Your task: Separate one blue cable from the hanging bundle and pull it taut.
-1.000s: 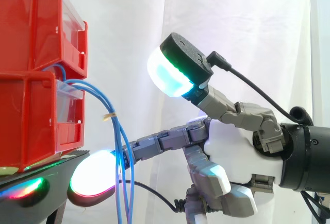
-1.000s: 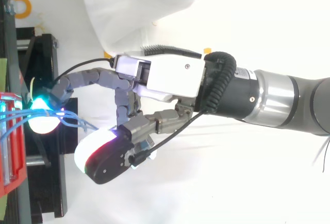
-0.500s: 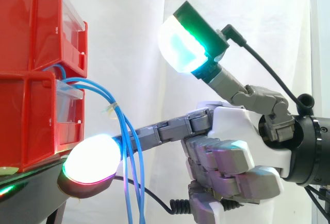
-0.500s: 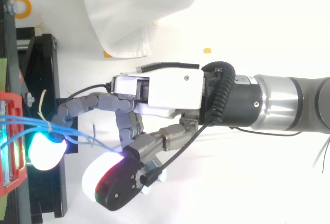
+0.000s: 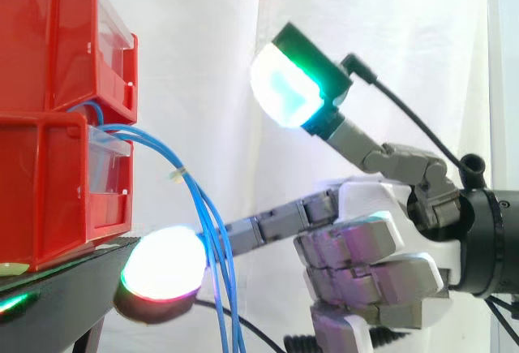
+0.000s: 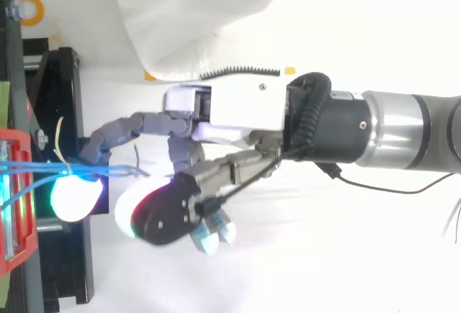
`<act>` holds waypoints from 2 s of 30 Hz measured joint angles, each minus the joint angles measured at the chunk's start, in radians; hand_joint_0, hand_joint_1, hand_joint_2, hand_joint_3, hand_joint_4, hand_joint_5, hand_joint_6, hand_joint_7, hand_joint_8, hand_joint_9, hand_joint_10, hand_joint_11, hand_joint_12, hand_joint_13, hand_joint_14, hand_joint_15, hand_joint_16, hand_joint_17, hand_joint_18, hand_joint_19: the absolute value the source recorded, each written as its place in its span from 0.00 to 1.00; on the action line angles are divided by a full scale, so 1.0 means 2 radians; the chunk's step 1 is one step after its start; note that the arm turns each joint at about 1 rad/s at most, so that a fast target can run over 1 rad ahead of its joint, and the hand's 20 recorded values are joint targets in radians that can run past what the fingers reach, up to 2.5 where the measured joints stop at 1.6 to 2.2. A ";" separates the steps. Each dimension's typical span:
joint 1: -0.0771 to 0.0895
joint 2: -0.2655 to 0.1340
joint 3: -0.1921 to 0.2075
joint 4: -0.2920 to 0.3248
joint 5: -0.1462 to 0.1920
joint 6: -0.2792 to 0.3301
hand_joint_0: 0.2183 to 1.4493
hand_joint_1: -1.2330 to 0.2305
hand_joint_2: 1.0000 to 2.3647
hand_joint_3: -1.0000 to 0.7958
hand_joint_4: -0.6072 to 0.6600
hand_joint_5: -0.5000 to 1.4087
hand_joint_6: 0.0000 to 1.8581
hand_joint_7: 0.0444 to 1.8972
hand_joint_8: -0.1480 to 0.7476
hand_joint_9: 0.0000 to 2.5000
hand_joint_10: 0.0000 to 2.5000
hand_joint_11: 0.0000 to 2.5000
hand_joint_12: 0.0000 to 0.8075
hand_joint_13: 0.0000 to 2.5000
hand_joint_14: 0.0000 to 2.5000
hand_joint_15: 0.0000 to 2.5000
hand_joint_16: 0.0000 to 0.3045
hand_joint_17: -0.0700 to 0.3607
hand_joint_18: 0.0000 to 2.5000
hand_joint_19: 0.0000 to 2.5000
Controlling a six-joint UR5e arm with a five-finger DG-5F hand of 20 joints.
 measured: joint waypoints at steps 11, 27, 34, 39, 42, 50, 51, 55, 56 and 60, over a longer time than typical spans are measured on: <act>-0.003 0.000 0.000 -0.097 0.012 0.134 0.13 0.57 0.00 0.28 0.78 0.27 0.27 0.42 0.53 0.70 0.00 0.12 0.46 0.70 0.01 0.20 0.26 0.58 0.85 0.14; -0.004 0.000 0.009 -0.104 0.015 0.151 0.13 0.57 0.00 0.28 0.80 0.27 0.27 0.42 0.51 0.71 0.00 0.12 0.47 0.69 0.01 0.20 0.27 0.59 0.83 0.15; -0.006 0.000 0.032 -0.115 0.015 0.163 0.13 0.56 0.00 0.28 0.79 0.28 0.27 0.43 0.49 0.72 0.00 0.11 0.46 0.69 0.01 0.20 0.27 0.59 0.82 0.16; -0.008 0.000 0.046 -0.139 0.014 0.176 0.13 0.56 0.00 0.28 0.77 0.29 0.27 0.44 0.48 0.74 0.00 0.10 0.45 0.69 0.01 0.20 0.26 0.58 0.82 0.16; -0.009 0.000 0.050 -0.156 0.013 0.184 0.14 0.57 0.00 0.28 0.75 0.30 0.27 0.45 0.48 0.75 0.00 0.09 0.44 0.70 0.01 0.20 0.26 0.58 0.81 0.16; -0.013 0.000 0.059 -0.167 0.013 0.197 0.13 0.57 0.00 0.28 0.73 0.31 0.27 0.48 0.49 0.76 0.00 0.07 0.43 0.70 0.01 0.19 0.27 0.58 0.80 0.15; -0.014 0.000 0.061 -0.168 0.013 0.198 0.13 0.57 0.00 0.28 0.72 0.31 0.27 0.48 0.49 0.76 0.00 0.08 0.43 0.70 0.01 0.20 0.27 0.59 0.80 0.15; -0.017 0.000 0.069 -0.170 0.013 0.200 0.13 0.56 0.00 0.28 0.72 0.31 0.27 0.48 0.48 0.76 0.00 0.08 0.43 0.70 0.01 0.19 0.27 0.58 0.79 0.15; -0.017 0.000 0.071 -0.172 0.013 0.201 0.13 0.56 0.00 0.28 0.72 0.31 0.27 0.48 0.48 0.76 0.00 0.08 0.43 0.70 0.01 0.20 0.27 0.58 0.79 0.16; -0.020 0.000 0.077 -0.176 0.013 0.201 0.12 0.55 0.00 0.28 0.74 0.30 0.27 0.48 0.49 0.75 0.00 0.08 0.43 0.69 0.01 0.19 0.27 0.60 0.78 0.16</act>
